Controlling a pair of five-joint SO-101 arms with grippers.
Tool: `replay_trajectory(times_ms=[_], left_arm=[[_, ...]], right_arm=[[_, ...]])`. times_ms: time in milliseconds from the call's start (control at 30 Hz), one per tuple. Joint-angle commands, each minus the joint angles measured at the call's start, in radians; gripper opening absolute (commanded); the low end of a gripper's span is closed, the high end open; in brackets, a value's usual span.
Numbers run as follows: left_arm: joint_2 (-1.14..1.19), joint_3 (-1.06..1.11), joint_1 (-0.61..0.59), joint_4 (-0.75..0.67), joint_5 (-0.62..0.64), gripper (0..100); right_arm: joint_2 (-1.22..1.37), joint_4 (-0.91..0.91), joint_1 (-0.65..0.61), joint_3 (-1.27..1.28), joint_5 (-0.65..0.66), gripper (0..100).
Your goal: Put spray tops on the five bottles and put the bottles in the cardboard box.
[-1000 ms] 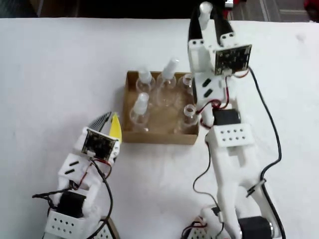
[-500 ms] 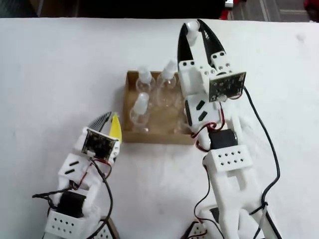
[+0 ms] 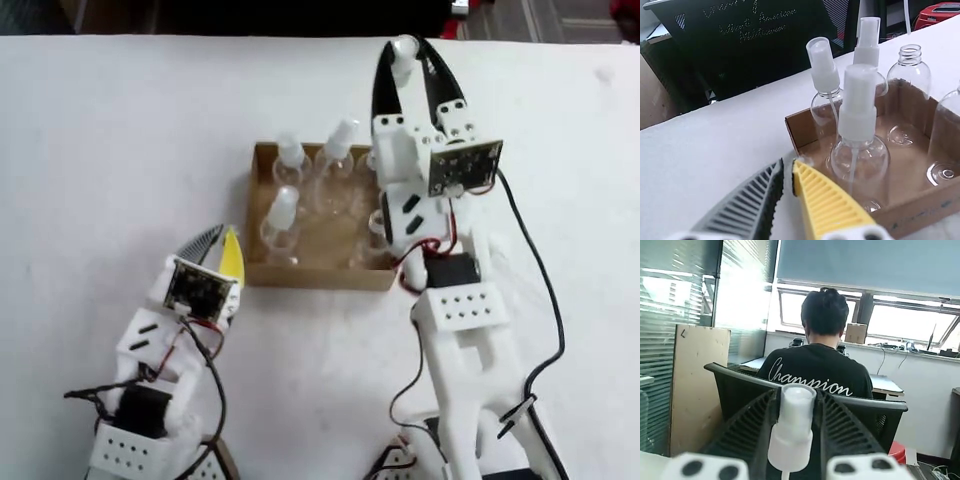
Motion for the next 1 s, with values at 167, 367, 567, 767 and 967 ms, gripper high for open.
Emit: replay_trajectory(times_ms=[167,367,567,767,967], left_arm=[[-0.018,-0.005,0.013,-0.025,-0.012,3],[-0.018,-0.005,0.013,-0.025,-0.012,3],[-0.018,-0.005,0.013,-0.025,-0.012,3],[-0.018,-0.005,0.013,-0.025,-0.012,3],[-0.018,-0.003,0.012,-0.023,-0.012,3]], right_arm=[[0.001,-0.025,0.015,0.025,-0.009,1.5],[0.001,-0.025,-0.016,0.066,-0.009,1.5],[0.002,-0.024,-0.028,0.094,-0.009,1.5],[0.097,-0.030,-0.024,0.114,-0.008,1.5],[0.179,-0.030,-0.024,0.114,-0.009,1.5]])
